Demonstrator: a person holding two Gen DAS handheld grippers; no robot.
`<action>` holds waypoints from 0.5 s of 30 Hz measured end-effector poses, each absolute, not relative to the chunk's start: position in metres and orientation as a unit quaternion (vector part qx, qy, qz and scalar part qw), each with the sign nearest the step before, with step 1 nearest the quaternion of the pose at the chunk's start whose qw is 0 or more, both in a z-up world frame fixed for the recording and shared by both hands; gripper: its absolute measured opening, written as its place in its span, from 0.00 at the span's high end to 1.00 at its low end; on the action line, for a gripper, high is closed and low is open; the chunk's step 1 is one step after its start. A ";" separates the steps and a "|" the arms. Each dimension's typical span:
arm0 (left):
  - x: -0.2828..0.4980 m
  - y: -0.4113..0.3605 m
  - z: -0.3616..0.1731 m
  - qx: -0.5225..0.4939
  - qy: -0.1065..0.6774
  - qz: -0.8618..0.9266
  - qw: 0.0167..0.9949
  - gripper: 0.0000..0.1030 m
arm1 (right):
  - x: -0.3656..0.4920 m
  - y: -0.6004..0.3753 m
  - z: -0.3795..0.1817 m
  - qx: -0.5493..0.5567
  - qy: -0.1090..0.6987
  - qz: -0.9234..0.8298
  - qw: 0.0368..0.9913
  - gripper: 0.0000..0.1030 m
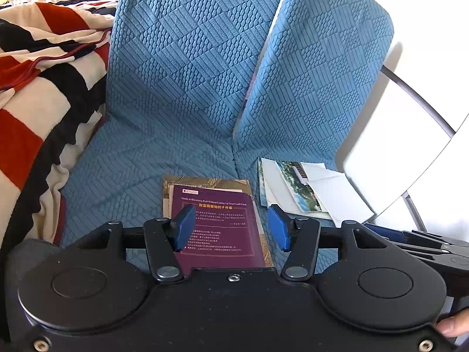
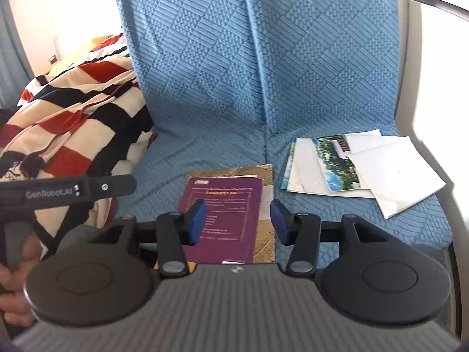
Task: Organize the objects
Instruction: 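Raise both open tools away from the book stack, then move both tools toward the white paper sheets and photos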
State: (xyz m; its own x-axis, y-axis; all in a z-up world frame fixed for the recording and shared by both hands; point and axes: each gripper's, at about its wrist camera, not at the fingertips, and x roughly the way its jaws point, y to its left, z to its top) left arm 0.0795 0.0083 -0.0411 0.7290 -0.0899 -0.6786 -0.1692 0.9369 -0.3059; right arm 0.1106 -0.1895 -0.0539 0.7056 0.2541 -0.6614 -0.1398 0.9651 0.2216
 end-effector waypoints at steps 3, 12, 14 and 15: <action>0.082 0.007 -0.039 -0.184 0.366 0.020 0.912 0.48 | 0.114 -0.193 -0.054 0.079 0.371 0.105 0.919 0.50; 0.096 -0.018 -0.036 -0.184 0.361 0.004 0.914 0.45 | 0.113 -0.216 -0.050 0.075 0.359 0.097 0.925 0.49; 0.101 -0.026 -0.035 -0.179 0.361 -0.003 0.915 0.45 | 0.113 -0.224 -0.049 0.076 0.359 0.091 0.926 0.49; 0.104 -0.031 -0.034 -0.178 0.361 -0.006 0.915 0.45 | 0.113 -0.228 -0.049 0.077 0.359 0.088 0.926 0.49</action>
